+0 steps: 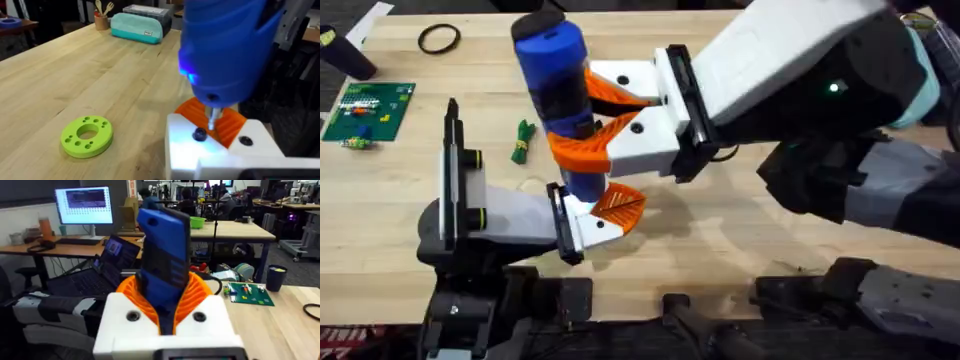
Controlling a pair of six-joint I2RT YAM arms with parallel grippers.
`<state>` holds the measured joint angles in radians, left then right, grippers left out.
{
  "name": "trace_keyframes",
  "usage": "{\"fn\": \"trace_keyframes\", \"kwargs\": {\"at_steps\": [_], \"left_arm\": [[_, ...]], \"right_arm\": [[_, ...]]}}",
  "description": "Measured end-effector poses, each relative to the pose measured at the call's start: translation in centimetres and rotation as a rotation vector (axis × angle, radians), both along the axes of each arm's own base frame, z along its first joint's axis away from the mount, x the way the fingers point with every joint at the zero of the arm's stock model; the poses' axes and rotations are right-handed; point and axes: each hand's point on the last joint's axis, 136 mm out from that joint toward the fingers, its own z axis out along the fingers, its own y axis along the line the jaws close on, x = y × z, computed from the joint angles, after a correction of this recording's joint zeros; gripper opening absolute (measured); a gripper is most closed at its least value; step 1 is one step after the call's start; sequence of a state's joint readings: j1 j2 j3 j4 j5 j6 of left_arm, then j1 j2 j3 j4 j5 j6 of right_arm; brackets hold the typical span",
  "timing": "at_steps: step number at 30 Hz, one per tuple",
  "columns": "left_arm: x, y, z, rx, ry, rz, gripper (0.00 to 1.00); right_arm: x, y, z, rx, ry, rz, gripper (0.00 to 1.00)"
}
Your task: Pick up the gripper from the table and insert it into the empty holder that is missing its gripper. Then pick up a screw, insert it into the mounting hole, and use the screwdriver to tighten it. Finally, clean up the table by picking up the vegetable and placing it into the bucket.
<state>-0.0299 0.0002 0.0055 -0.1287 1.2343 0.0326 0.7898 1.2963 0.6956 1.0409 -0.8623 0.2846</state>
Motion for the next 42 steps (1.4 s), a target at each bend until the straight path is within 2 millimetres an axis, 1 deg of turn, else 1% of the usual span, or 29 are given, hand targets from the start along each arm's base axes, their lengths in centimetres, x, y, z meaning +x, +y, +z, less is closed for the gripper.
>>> {"fn": "trace_keyframes", "kwargs": {"at_steps": [21, 42], "left_arm": [[0.01, 0.0, 0.0, 0.0, 0.0, 0.0, 0.009], [0.01, 0.0, 0.0, -0.001, 0.002, 0.0, 0.01]], "right_arm": [[-0.29, -0.02, -0.13, 0.001, -0.051, 0.007, 0.085], [-0.47, 0.01, -0.52, -0.015, -0.045, 0.022, 0.084]]}}
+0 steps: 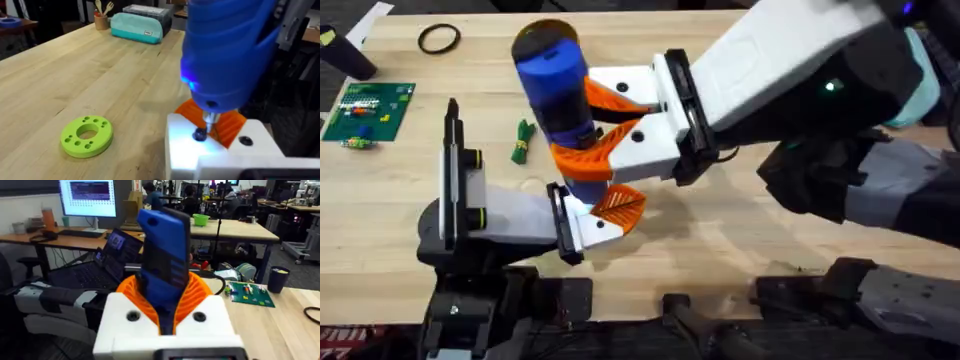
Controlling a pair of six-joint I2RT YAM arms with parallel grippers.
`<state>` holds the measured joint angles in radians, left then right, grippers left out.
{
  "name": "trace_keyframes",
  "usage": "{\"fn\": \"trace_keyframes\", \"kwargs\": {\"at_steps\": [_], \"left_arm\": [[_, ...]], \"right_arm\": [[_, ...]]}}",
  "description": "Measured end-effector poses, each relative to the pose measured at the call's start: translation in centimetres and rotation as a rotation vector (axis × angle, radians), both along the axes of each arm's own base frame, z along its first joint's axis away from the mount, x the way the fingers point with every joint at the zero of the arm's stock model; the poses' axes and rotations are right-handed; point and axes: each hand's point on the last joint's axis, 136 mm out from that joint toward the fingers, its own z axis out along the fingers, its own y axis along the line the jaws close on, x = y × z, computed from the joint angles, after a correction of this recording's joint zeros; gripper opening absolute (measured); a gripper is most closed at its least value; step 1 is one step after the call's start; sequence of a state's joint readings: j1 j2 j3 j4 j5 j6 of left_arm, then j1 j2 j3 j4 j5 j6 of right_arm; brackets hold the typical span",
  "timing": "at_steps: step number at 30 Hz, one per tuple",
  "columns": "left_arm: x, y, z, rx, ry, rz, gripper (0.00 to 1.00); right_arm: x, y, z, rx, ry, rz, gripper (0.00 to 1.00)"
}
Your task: Pick up the gripper from the table and insert it into the empty holder that is missing its gripper. Then pick up a screw, insert it into the mounting hole, and use the screwdriver to tighten it. Finally, clean up the table by picking up the vegetable and placing it into the bucket.
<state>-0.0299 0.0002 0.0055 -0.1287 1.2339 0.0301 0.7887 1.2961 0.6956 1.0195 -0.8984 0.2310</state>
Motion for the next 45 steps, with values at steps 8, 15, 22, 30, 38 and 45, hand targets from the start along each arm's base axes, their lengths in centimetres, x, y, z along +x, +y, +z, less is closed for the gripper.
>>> {"fn": "trace_keyframes", "kwargs": {"at_steps": [8, 15, 22, 30, 38, 45], "left_arm": [[0.0, 0.0, 0.0, 0.0, 0.0, 0.0, 0.009], [0.0, 0.0, 0.0, 0.0, 0.0, 0.0, 0.011], [0.0, 0.0, 0.0, 0.0, 0.0, 0.0, 0.011], [0.0, 0.0, 0.0, 0.0, 0.0, 0.0, 0.009], [0.0, 0.0, 0.0, 0.0, 0.0, 0.0, 0.009], [0.0, 0.0, 0.0, 0.0, 0.0, 0.0, 0.011]], "right_arm": [[0.06, 0.01, 0.01, 0.001, -0.004, -0.004, 0.084], [0.07, 0.01, -0.01, 0.003, -0.013, -0.006, 0.084], [0.07, 0.02, -0.01, 0.005, -0.026, -0.009, 0.084], [0.12, 0.02, 0.0, 0.006, -0.027, -0.013, 0.084], [0.13, 0.03, -0.01, 0.005, -0.026, -0.013, 0.085], [0.12, 0.02, 0.03, 0.007, -0.028, -0.013, 0.084]]}}
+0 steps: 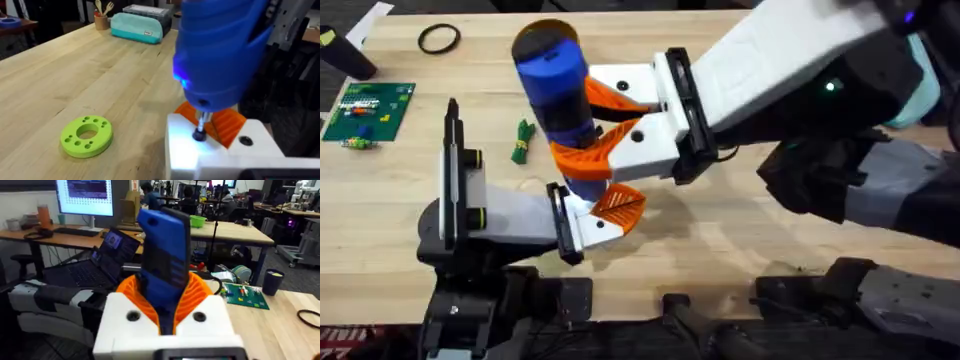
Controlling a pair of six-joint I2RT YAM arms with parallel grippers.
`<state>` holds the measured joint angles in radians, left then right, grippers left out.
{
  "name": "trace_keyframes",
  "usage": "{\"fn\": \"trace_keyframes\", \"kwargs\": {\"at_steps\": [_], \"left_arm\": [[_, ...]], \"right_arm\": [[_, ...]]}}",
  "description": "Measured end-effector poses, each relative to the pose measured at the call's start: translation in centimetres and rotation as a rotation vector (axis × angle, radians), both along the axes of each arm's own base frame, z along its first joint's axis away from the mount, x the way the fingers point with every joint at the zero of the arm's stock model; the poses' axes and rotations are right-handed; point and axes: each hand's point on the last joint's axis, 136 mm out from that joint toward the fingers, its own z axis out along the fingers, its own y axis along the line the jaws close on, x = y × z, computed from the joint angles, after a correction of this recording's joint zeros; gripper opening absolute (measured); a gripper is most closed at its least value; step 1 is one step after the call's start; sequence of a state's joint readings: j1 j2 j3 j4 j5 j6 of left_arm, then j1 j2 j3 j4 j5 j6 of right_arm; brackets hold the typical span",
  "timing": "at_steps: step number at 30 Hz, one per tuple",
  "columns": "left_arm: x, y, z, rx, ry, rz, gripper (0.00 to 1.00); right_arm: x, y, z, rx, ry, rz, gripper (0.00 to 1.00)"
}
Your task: Pick up the gripper from the table and insert it into the empty holder that is missing its gripper. Then pick up a screw, insert it into the mounting hole, and use the screwdriver to tighten it. Finally, clean up the table by picking up the vegetable and placing it into the bucket.
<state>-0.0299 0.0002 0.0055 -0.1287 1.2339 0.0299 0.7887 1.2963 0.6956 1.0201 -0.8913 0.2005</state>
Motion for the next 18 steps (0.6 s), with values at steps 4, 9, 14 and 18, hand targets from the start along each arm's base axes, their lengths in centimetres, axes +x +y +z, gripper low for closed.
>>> {"fn": "trace_keyframes", "kwargs": {"at_steps": [4, 9, 14, 18], "left_arm": [[0.0, 0.0, 0.0, 0.0, 0.0, 0.0, 0.009], [0.0, 0.0, 0.0, 0.0, 0.0, 0.0, 0.009], [0.0, 0.0, 0.0, 0.0, 0.0, 0.0, 0.009], [0.0, 0.0, 0.0, 0.0, 0.0, 0.0, 0.009]], "right_arm": [[0.0, 0.0, 0.0, 0.0, 0.0, 0.0, 0.084], [0.01, 0.01, -0.03, -0.002, 0.002, 0.0, 0.084], [0.01, 0.01, -0.05, -0.002, 0.003, 0.0, 0.084], [0.04, 0.04, -0.15, -0.007, 0.007, 0.0, 0.084]]}}
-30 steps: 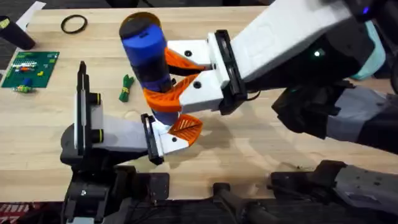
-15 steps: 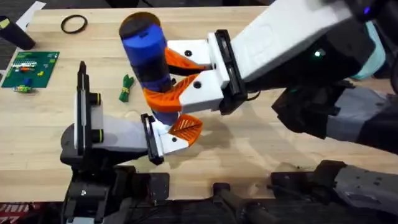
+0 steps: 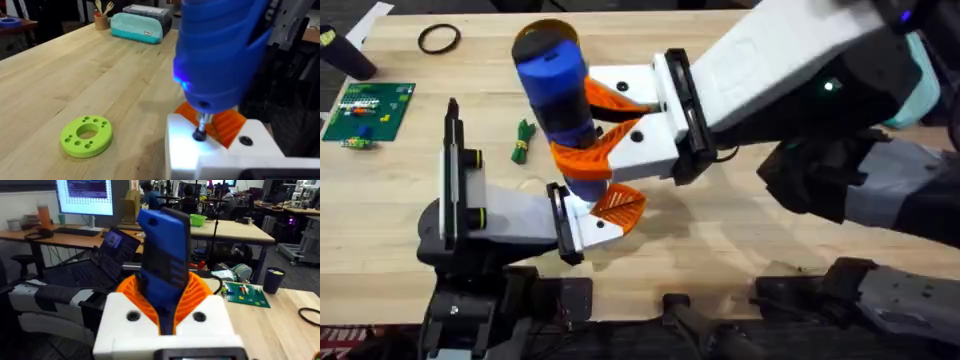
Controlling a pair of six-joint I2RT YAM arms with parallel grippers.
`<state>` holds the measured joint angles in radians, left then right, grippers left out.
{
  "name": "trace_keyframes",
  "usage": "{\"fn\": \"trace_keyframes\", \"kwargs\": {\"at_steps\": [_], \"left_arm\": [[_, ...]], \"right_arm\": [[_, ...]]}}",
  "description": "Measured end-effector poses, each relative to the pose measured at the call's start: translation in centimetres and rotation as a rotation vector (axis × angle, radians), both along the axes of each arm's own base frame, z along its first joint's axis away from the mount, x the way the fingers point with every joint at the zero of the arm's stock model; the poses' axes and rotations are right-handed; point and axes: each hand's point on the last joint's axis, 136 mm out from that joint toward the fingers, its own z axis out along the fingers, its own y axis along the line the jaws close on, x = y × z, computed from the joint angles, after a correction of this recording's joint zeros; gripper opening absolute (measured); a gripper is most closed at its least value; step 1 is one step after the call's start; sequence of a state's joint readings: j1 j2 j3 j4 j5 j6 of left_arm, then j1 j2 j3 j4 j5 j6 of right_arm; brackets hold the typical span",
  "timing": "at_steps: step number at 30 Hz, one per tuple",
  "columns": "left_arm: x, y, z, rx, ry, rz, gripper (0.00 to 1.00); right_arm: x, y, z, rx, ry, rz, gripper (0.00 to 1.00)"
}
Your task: Pick up the gripper from the table and insert it into the empty holder that is missing its gripper. Then pick up a screw, insert it into the mounting hole, and use the screwdriver to tighten it. Finally, clean up the table by picking up the vegetable and placing it into the bucket.
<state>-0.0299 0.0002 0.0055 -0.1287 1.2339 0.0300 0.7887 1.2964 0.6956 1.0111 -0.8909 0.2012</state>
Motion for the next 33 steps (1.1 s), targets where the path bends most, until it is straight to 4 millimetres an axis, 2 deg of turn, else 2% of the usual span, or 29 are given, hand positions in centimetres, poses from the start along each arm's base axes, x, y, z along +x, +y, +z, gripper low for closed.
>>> {"fn": "trace_keyframes", "kwargs": {"at_steps": [33], "left_arm": [[0.01, 0.0, 0.0, 0.0, 0.0, 0.0, 0.01]], "right_arm": [[0.14, 0.08, -0.31, -0.013, 0.014, -0.004, 0.084]]}}
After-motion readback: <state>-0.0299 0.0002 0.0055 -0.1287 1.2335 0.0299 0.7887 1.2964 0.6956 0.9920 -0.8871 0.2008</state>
